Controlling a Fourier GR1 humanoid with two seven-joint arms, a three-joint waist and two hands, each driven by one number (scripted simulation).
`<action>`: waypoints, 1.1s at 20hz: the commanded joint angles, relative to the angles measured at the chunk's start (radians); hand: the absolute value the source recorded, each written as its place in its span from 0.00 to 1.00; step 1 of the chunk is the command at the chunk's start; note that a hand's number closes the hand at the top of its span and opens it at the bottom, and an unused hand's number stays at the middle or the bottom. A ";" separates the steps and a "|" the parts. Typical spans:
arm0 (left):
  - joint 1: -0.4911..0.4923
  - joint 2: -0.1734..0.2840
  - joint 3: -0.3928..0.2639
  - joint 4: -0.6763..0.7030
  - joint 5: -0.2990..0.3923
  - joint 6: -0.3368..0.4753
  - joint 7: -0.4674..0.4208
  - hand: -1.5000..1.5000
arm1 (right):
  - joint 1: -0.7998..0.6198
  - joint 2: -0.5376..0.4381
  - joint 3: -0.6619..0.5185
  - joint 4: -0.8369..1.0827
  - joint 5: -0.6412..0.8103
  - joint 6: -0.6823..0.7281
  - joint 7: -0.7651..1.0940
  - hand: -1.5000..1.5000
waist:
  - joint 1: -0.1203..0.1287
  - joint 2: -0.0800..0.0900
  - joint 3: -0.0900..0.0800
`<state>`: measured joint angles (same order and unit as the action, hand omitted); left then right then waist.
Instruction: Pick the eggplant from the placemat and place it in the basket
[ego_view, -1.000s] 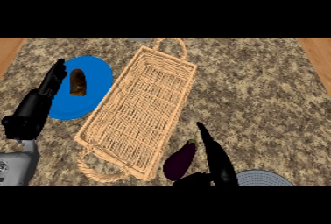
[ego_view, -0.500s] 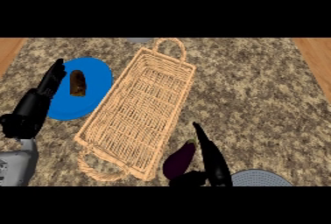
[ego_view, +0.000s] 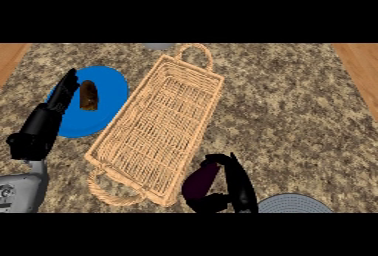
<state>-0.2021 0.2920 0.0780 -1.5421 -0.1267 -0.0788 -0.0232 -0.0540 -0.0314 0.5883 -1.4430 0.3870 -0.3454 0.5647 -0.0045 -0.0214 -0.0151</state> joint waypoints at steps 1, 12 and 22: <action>0.028 0.015 0.033 -0.032 0.027 -0.026 -0.003 0.50 | -0.028 0.030 -0.008 0.134 0.026 -0.008 -0.059 1.00 | 0.011 0.021 0.015; 0.005 0.012 0.024 -0.031 -0.006 -0.005 0.040 0.50 | -0.015 -0.377 0.007 0.205 0.301 0.095 0.091 1.00 | -0.026 0.014 0.006; 0.056 0.022 0.036 -0.034 0.007 -0.030 0.010 0.50 | -0.073 -0.519 -0.121 -0.241 0.491 0.095 0.359 1.00 | -0.021 0.010 0.012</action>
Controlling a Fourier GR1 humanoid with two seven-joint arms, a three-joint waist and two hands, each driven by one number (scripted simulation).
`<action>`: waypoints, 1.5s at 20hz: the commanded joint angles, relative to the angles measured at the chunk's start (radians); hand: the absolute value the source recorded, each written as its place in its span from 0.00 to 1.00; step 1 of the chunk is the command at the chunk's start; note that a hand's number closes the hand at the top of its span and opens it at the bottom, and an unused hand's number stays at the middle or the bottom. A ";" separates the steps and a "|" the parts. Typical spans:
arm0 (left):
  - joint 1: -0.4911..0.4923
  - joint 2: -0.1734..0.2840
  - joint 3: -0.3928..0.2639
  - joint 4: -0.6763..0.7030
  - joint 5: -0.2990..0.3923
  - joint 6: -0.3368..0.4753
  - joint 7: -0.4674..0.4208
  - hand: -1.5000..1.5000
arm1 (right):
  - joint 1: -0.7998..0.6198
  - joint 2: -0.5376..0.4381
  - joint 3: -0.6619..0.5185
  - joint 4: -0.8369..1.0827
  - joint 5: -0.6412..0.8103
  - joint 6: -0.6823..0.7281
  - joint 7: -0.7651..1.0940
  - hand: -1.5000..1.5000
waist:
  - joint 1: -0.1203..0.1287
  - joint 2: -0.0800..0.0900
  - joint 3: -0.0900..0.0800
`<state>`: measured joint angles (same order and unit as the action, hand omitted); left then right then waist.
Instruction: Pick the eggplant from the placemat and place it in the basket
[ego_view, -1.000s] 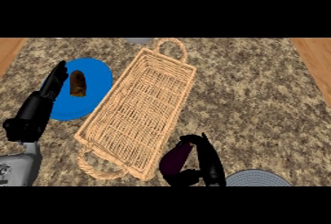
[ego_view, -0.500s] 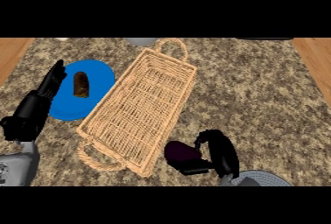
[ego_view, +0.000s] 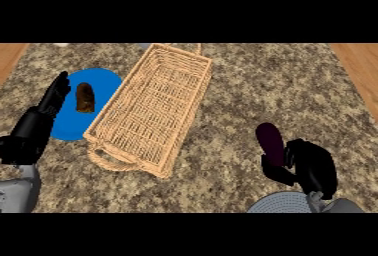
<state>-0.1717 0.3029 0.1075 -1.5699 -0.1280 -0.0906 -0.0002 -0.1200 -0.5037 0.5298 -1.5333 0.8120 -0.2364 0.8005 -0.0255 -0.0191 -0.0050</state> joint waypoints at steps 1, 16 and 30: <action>-0.017 -0.003 -0.002 -0.041 0.000 0.006 0.042 0.50 | 0.007 -0.056 -0.070 -0.234 0.075 -0.036 0.125 1.00 | -0.012 0.003 0.003; 0.008 -0.043 -0.043 -0.079 -0.017 0.001 0.060 0.50 | -0.549 0.083 -0.207 -0.684 -0.114 0.284 0.372 1.00 | 0.043 0.014 0.003; -0.054 -0.039 -0.030 0.030 -0.038 0.002 -0.010 0.50 | -1.056 0.458 -0.187 -0.167 -0.118 0.315 0.537 1.00 | 0.041 0.017 0.002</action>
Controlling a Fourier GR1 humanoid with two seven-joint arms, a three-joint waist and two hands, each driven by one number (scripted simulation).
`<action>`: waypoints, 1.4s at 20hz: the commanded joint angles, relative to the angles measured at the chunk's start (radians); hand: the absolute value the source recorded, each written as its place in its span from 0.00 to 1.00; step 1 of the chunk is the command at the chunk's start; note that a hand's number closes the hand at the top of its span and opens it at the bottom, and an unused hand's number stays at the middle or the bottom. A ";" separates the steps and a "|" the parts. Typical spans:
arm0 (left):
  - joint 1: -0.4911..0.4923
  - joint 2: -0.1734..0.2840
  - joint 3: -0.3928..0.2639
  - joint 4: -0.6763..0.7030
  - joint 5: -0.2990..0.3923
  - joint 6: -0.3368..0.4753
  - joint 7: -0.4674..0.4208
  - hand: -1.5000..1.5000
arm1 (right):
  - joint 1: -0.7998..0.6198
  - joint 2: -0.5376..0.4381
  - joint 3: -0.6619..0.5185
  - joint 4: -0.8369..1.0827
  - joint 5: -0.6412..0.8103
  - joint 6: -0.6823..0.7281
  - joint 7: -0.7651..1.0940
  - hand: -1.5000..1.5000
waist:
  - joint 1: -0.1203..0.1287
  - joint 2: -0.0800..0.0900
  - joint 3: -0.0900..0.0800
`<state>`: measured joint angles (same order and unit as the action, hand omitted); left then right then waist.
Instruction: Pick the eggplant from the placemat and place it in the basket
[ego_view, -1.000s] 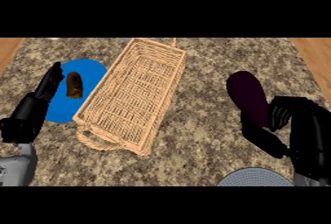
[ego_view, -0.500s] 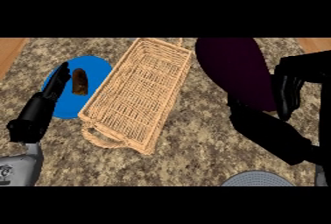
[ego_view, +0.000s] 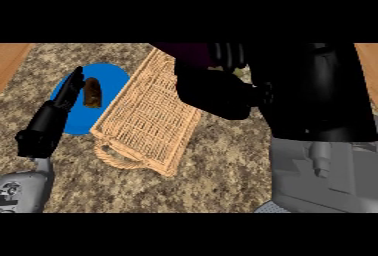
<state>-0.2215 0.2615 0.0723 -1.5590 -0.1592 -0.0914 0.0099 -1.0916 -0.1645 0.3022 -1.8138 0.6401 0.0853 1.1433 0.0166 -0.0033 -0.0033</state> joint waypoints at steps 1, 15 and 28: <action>0.051 -0.011 -0.016 -0.008 -0.020 0.008 -0.027 0.50 | -0.137 0.124 -0.022 0.170 0.001 0.034 0.193 1.00 | 0.010 -0.001 0.000; -0.042 0.002 0.017 -0.001 0.014 -0.013 0.054 0.50 | -0.226 0.164 0.039 0.589 -0.052 0.107 0.174 1.00 | -0.006 0.000 0.001; -0.032 -0.006 0.029 0.025 0.017 -0.016 0.005 0.50 | -0.260 0.164 0.014 0.643 -0.200 0.189 0.147 0.00 | -0.014 0.000 0.003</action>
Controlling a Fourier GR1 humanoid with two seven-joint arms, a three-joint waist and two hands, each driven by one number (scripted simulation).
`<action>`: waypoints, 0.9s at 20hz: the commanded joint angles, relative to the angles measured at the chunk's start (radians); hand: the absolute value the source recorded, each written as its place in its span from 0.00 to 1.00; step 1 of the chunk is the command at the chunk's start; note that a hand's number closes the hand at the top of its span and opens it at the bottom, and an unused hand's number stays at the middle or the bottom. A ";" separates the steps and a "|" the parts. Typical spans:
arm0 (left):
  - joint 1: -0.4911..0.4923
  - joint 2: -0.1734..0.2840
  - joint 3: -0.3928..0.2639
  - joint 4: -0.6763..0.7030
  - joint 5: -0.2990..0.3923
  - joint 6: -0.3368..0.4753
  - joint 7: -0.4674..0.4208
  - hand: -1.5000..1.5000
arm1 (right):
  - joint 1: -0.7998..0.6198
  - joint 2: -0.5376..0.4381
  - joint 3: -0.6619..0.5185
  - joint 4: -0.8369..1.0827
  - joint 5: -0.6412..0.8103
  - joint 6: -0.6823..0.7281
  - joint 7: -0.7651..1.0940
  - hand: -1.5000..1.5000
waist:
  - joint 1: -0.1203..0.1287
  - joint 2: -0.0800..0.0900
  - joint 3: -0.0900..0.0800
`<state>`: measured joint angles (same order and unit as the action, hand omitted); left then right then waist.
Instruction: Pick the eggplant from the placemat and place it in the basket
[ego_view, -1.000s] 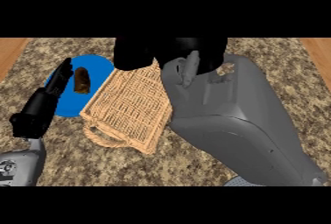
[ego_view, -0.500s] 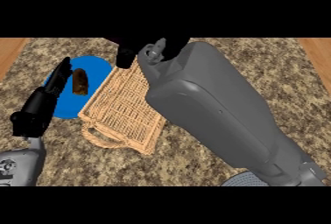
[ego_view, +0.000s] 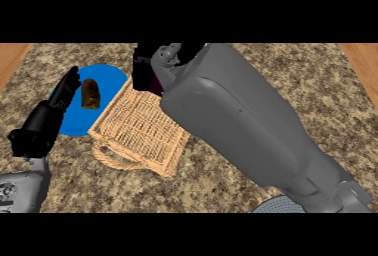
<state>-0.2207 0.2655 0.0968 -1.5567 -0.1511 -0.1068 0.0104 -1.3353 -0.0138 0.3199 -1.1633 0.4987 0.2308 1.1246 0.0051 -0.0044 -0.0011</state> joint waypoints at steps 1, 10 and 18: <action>0.010 0.002 0.001 -0.021 0.005 -0.010 0.015 0.50 | -0.006 0.013 0.014 -0.056 -0.076 0.042 0.210 0.00 | 0.000 -0.002 0.001; 0.020 -0.005 0.015 0.010 -0.006 0.007 -0.018 0.50 | -0.013 0.001 -0.156 -0.085 0.044 -0.295 0.088 0.00 | -0.010 -0.002 0.001; 0.016 0.003 0.016 -0.009 -0.008 0.002 0.004 0.50 | 0.091 -0.072 -0.300 -0.193 0.231 -0.478 0.094 0.00 | -0.026 -0.005 0.002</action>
<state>-0.2088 0.2734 0.1183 -1.5504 -0.1519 -0.1113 0.0071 -1.2771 -0.0568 0.0851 -1.3043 0.6636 -0.1155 1.0968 -0.0155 -0.0081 0.0006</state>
